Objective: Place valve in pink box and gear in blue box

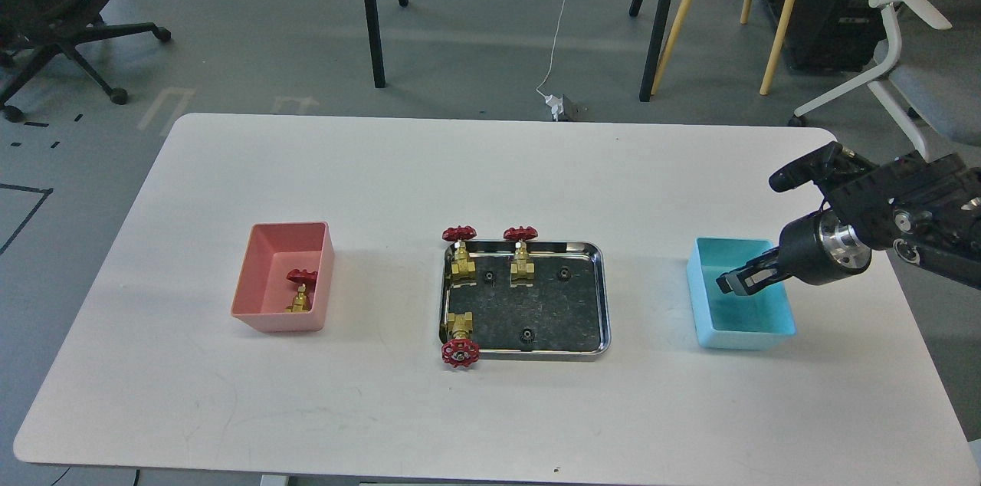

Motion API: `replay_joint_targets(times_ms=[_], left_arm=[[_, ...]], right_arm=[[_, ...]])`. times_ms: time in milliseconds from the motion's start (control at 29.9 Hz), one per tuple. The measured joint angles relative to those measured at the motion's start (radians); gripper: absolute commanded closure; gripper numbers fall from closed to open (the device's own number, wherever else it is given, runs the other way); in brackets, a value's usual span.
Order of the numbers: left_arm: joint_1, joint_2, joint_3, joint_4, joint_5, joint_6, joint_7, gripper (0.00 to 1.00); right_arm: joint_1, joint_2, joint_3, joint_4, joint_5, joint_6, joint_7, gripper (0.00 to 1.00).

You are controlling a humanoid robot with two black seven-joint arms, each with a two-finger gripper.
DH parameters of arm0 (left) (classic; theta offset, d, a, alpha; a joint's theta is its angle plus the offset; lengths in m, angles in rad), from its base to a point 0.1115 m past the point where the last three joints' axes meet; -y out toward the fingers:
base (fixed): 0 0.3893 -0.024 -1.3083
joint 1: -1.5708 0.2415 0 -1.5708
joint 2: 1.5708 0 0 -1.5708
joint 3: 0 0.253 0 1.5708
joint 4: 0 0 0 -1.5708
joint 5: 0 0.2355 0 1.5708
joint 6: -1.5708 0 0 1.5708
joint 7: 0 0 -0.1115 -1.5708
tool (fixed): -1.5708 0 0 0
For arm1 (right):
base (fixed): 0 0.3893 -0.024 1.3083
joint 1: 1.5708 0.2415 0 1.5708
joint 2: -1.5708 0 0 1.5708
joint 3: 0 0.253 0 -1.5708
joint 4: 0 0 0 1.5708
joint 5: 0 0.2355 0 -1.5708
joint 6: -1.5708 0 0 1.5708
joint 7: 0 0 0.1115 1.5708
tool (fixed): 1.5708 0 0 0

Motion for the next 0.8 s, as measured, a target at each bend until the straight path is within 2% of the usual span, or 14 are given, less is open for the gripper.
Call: replay_joint_targets(times_ms=[67, 134, 167, 201, 267, 635, 802], left_arm=[[0.000, 0.001, 0.000, 0.000, 0.000, 0.000, -0.001, 0.01], [0.000, 0.001, 0.000, 0.000, 0.000, 0.000, -0.001, 0.01], [0.000, 0.001, 0.000, 0.000, 0.000, 0.000, -0.001, 0.01], [0.000, 0.001, 0.000, 0.000, 0.000, 0.000, -0.001, 0.01], [-0.002, 0.001, 0.000, 0.000, 0.000, 0.000, -0.001, 0.01], [-0.004, -0.003, 0.000, 0.000, 0.000, 0.004, 0.003, 0.01], [-0.005, -0.019, 0.000, 0.003, 0.000, 0.004, 0.006, 0.01]], right_arm=[[-0.009, 0.000, 0.000, -0.011, 0.000, 0.000, 0.000, 0.79], [-0.016, 0.000, 0.000, -0.020, -0.001, 0.000, 0.000, 0.61], [-0.017, 0.000, 0.000, -0.022, -0.001, 0.000, 0.000, 0.47], [-0.017, 0.000, 0.000, -0.024, 0.000, 0.000, 0.000, 0.37], [-0.017, 0.000, 0.000, -0.026, 0.001, 0.000, 0.000, 0.28], [0.020, -0.001, 0.091, -0.049, 0.084, 0.000, -0.012, 0.10], [0.090, 0.022, 0.248, -0.237, 0.261, 0.000, -0.017, 0.09]])
